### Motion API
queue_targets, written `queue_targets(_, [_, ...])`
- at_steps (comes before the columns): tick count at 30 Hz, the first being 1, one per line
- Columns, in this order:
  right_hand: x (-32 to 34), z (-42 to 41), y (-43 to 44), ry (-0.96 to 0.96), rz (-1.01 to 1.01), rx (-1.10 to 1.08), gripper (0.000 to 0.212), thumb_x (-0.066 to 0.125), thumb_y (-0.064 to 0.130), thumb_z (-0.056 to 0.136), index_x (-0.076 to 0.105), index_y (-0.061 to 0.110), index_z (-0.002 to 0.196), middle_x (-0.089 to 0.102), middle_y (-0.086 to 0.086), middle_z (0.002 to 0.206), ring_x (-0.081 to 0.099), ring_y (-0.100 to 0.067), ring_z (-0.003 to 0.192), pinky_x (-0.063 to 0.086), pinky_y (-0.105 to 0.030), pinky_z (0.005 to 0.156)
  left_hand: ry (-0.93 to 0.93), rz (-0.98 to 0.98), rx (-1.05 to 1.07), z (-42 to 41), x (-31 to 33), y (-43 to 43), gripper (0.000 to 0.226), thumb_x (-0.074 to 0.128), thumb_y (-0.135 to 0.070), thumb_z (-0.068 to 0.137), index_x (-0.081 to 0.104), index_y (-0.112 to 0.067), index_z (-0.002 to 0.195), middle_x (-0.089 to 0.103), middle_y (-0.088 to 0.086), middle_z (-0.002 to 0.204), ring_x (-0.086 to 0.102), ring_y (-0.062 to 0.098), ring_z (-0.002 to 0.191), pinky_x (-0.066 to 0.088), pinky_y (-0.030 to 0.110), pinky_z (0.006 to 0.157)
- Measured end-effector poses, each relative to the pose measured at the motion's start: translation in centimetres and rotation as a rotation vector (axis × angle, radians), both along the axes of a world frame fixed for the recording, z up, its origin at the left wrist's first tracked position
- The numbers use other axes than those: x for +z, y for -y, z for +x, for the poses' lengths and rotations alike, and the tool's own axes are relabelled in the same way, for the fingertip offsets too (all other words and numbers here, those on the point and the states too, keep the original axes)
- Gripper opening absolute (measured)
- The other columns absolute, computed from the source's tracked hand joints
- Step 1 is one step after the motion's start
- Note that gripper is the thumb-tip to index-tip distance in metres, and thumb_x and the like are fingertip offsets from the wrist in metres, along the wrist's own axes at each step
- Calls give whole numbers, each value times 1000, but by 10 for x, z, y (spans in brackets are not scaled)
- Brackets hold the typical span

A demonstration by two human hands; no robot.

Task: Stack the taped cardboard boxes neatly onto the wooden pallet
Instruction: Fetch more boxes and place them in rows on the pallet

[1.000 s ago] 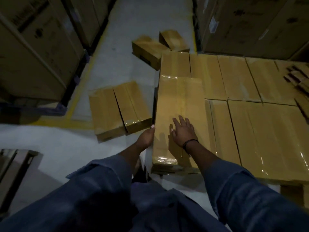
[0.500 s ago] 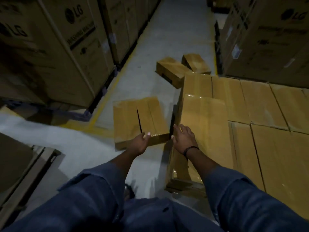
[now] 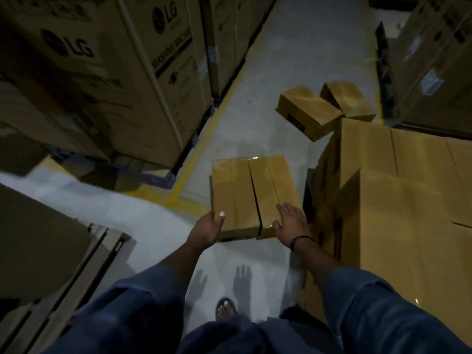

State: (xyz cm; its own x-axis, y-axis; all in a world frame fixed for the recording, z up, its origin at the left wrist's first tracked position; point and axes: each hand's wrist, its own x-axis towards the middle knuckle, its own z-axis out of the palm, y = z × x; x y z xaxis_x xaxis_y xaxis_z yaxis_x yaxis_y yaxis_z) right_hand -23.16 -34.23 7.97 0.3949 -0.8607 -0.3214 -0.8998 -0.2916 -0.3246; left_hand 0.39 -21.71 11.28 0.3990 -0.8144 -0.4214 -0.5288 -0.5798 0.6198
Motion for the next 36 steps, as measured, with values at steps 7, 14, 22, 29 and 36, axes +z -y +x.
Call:
queue_targets(7, [-21, 64, 34, -25, 40, 46, 58, 49, 37, 102, 34, 22, 156, 31, -6, 162, 26, -29, 147, 29, -43, 117, -25, 37, -16, 56, -16, 40, 62, 36, -50, 109, 47, -3, 149, 51, 17, 153, 50, 32, 137, 38, 33, 103])
queue_targets(14, [-86, 111, 102, -68, 102, 127, 58, 50, 36, 101, 35, 21, 155, 34, -8, 160, 32, -32, 143, 34, -44, 113, -46, 110, -2, 88, -85, 99, 59, 39, -47, 109, 48, -5, 149, 51, 16, 152, 48, 30, 139, 36, 28, 99])
queue_targets(22, [-231, 162, 203, -42, 222, 94, 58, 55, 31, 100, 39, 16, 153, 37, -13, 157, 34, -35, 141, 37, -45, 114, -18, 274, 58, 141, -227, 176, 76, 37, -66, 101, 37, -18, 159, 41, 5, 162, 41, 23, 147, 33, 37, 117])
queue_targets(29, [-396, 193, 273, -86, 274, 135, 59, 56, 31, 99, 37, 20, 154, 27, -9, 163, 26, -31, 147, 35, -48, 116, 30, 248, 19, 162, -381, 251, 48, 52, -48, 104, 56, -21, 143, 63, -1, 133, 59, 25, 128, 39, 12, 93])
queue_targets(36, [-490, 216, 312, -31, 266, 117, 54, 58, 28, 98, 42, 17, 148, 27, -11, 160, 29, -36, 143, 40, -52, 112, 228, 236, -140, 189, -505, 298, 68, 55, -69, 94, 54, -25, 146, 55, 7, 147, 55, 30, 132, 46, 41, 105])
